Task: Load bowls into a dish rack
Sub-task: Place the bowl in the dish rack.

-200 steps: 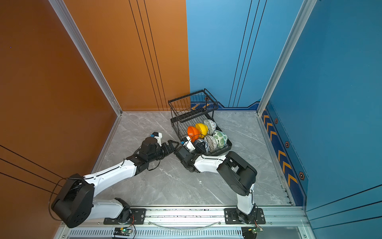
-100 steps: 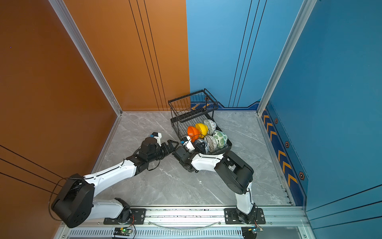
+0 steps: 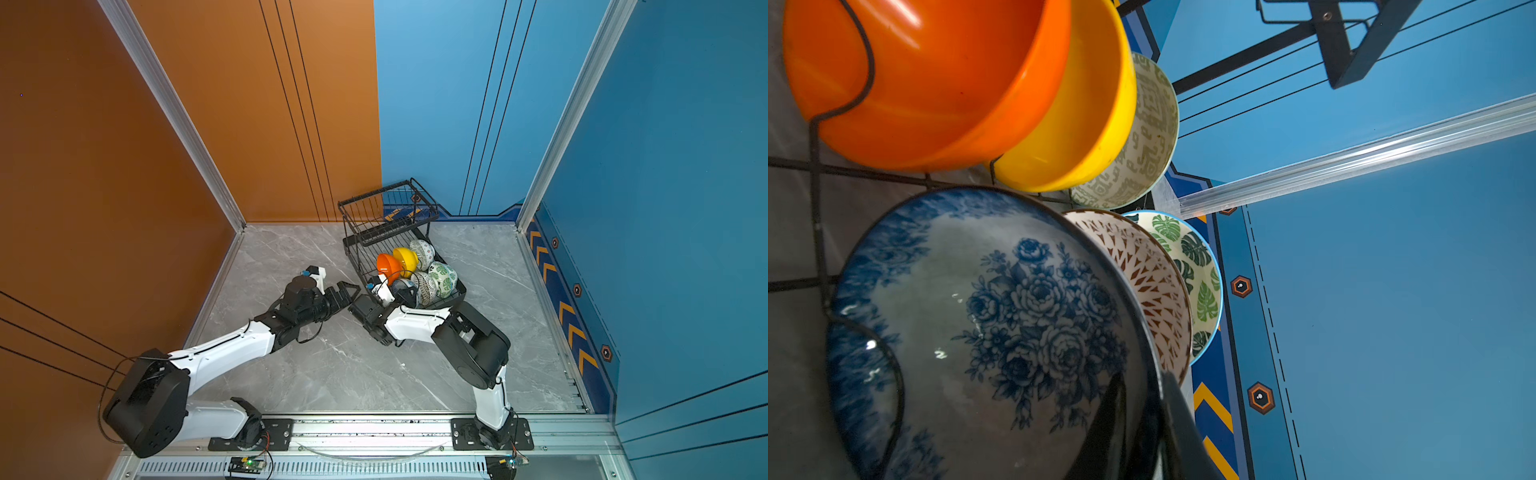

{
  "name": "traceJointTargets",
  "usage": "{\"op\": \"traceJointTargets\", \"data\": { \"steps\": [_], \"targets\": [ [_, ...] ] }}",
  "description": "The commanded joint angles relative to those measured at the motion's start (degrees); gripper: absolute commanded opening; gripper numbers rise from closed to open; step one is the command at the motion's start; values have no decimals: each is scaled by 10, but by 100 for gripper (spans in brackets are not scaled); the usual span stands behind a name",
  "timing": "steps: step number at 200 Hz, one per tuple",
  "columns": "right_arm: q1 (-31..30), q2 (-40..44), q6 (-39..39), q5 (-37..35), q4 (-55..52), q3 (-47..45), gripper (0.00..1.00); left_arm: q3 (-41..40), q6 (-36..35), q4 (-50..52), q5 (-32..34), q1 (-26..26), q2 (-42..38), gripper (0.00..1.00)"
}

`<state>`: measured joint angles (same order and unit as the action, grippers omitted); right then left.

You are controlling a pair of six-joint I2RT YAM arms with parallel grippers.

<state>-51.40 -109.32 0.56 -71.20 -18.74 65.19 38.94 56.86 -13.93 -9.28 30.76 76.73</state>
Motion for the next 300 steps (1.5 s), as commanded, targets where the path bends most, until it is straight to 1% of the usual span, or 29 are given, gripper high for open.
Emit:
{"op": "traceJointTargets", "data": {
  "steps": [1,37,53,69,80,107,117,131,152,171,223,240,279,300],
  "targets": [
    [9,11,-6,12,-33,1,20,-7,-4,-6,-3,3,-6,98],
    [11,15,-4,14,-32,3,23,-5,-4,-6,-3,3,-5,98],
    [10,17,-2,15,-32,5,27,-4,-4,-6,-2,4,-4,98],
    [12,19,0,16,-32,8,28,-1,-5,-6,-4,4,-1,98],
    [12,22,0,18,-32,8,31,0,-4,-6,-4,4,0,98],
    [13,31,-1,24,-32,8,32,0,-5,-6,-2,4,0,98],
    [13,35,-1,27,-32,9,36,0,-5,-6,-3,5,1,98],
    [13,39,-1,30,-31,8,37,1,-5,-6,-3,5,2,98],
    [14,43,0,34,-30,8,42,1,-4,-6,-2,6,2,98],
    [16,45,1,36,-29,7,42,2,-4,-6,-3,6,1,98],
    [14,67,3,48,-26,5,55,3,-5,-4,-1,6,1,98],
    [14,80,3,58,-25,3,62,4,-6,-4,-1,6,0,98],
    [12,106,10,64,-15,0,67,6,-9,3,1,7,0,98],
    [11,116,12,67,-12,-1,73,5,-9,4,0,7,-2,98]
  ]
}}
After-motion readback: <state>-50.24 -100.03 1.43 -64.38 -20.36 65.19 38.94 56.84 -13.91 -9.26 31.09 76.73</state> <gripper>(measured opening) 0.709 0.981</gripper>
